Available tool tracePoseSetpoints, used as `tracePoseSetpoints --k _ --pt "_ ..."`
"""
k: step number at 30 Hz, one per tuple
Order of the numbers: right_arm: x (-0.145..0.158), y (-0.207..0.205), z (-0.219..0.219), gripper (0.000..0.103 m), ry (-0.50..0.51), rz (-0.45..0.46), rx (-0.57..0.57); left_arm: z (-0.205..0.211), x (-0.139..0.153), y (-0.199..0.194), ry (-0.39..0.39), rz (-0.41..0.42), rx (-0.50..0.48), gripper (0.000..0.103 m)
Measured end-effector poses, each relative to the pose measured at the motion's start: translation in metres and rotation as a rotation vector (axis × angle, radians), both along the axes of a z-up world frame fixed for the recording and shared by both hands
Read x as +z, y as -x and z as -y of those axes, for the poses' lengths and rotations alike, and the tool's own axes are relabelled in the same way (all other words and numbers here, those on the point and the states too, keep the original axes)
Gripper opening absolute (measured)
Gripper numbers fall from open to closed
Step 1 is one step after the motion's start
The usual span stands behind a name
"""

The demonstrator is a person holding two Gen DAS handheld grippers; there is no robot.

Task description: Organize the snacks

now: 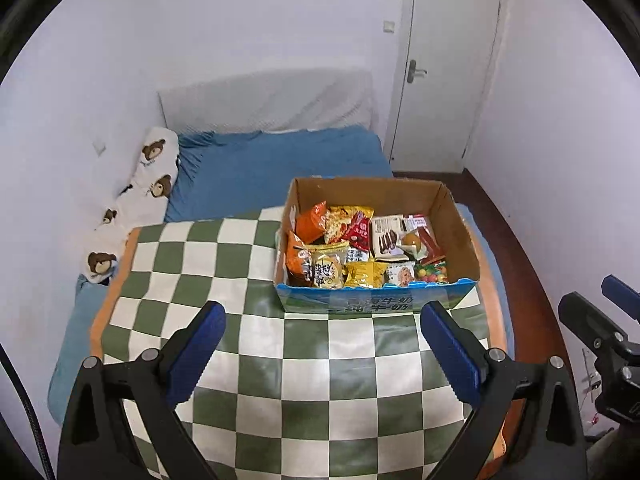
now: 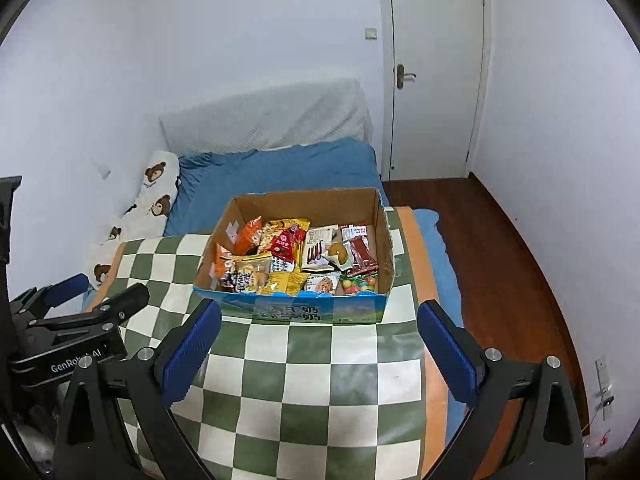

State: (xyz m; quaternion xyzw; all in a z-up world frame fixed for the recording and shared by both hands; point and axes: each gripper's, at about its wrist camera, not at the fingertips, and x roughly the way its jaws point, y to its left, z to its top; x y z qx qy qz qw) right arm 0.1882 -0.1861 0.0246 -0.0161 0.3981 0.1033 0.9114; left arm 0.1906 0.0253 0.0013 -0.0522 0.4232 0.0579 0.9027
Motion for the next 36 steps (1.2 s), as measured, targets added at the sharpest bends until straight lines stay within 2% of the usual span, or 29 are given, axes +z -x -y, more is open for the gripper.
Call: tracePoseSetpoints --k 8,16,25,36 --pt "0.023 0.028 0.001 0.101 0.010 0.042 0.015 0.000 0.022 0.028 -0.003 0.036 0.004 0.100" --pt "0.023 0.028 0.004 0.101 0.019 0.042 0.016 0.005 0.027 0.036 -0.014 0.049 0.001 0.100" --pt "0.005 0.003 0.011 0.102 0.037 0.032 -0.022 0.014 0.014 0.017 -0.032 0.053 -0.011 0.103" --pt "-0.028 -0.047 0.010 0.102 0.057 0.000 -0.063 0.011 -0.016 -0.035 -0.048 0.010 0.022 0.103"
